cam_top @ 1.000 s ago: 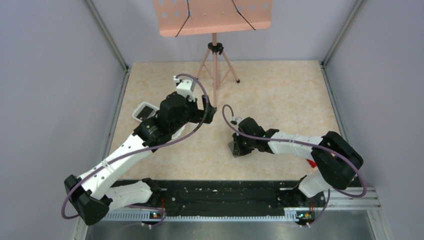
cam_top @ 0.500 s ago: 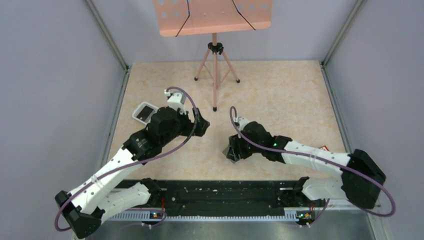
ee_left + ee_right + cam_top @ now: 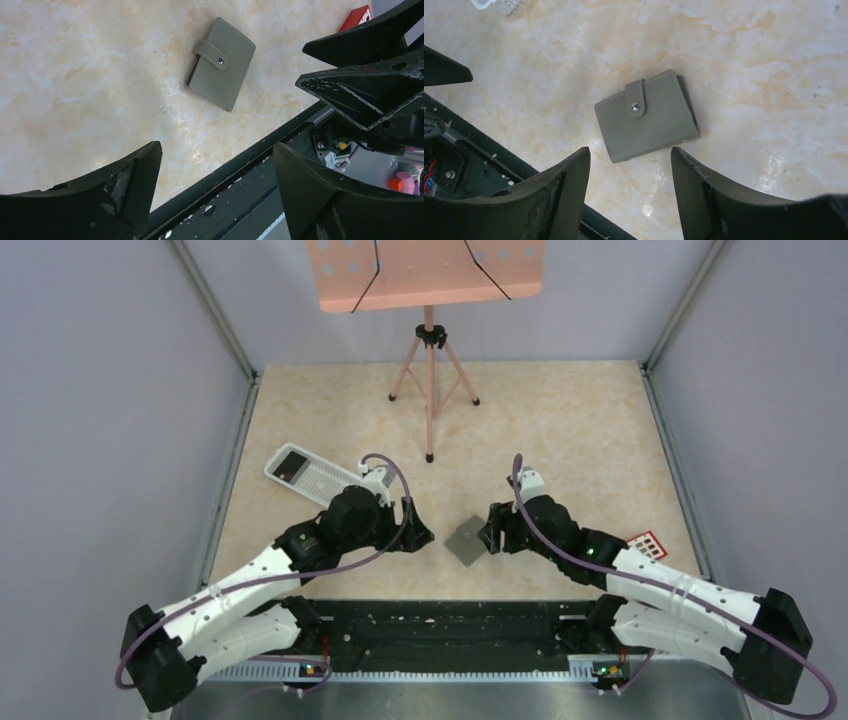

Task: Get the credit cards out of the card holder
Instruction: Move the card holder to the center of the board.

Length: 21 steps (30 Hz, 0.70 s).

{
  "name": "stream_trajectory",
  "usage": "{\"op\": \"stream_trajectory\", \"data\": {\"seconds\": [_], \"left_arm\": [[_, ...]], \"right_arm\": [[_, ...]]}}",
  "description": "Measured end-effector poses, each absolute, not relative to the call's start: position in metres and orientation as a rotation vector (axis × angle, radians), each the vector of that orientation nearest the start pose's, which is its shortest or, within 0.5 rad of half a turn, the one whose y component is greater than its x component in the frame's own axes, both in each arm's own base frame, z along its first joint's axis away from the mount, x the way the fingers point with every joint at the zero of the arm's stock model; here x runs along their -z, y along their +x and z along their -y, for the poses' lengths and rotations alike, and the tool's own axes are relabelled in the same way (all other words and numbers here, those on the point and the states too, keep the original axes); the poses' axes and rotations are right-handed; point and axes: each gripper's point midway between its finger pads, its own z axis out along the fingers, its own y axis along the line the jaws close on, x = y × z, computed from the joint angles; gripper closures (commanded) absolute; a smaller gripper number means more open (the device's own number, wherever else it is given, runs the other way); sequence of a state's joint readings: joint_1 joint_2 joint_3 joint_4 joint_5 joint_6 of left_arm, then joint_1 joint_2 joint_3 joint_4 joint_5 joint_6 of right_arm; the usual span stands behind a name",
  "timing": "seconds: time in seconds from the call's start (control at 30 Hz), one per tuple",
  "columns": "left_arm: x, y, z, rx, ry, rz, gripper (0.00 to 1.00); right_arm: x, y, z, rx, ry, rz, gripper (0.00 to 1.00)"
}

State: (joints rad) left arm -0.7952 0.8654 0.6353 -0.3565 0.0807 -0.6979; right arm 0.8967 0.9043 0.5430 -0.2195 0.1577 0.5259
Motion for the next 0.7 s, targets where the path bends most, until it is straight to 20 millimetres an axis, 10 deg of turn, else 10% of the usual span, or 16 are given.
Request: {"op": "stream_trajectory", "data": {"seconds": [0.7], "left_arm": [[-0.080, 0.212, 0.286, 0.867, 0.122, -2.452, 0.25]], "right_arm": [[-0.057, 0.182, -0.209, -0.865, 0.182, -2.295, 0.49]]}}
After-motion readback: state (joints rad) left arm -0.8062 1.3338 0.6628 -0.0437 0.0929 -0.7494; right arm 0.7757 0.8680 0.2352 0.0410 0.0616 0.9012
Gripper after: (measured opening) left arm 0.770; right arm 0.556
